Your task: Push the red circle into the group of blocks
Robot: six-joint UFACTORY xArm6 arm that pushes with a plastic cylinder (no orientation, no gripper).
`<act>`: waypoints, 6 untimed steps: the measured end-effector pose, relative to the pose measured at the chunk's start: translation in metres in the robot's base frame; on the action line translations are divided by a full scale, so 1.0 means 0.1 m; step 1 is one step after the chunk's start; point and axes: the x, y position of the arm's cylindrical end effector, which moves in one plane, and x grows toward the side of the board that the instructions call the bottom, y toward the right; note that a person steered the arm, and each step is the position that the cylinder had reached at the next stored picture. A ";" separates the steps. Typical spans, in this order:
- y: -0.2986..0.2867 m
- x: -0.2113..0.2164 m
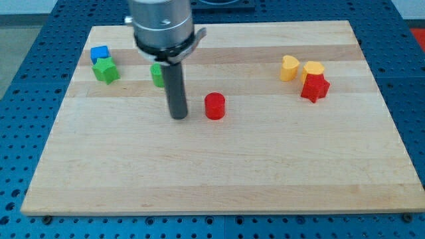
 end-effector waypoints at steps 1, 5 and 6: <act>0.41 -0.27; 1.55 -0.41; 1.83 -0.35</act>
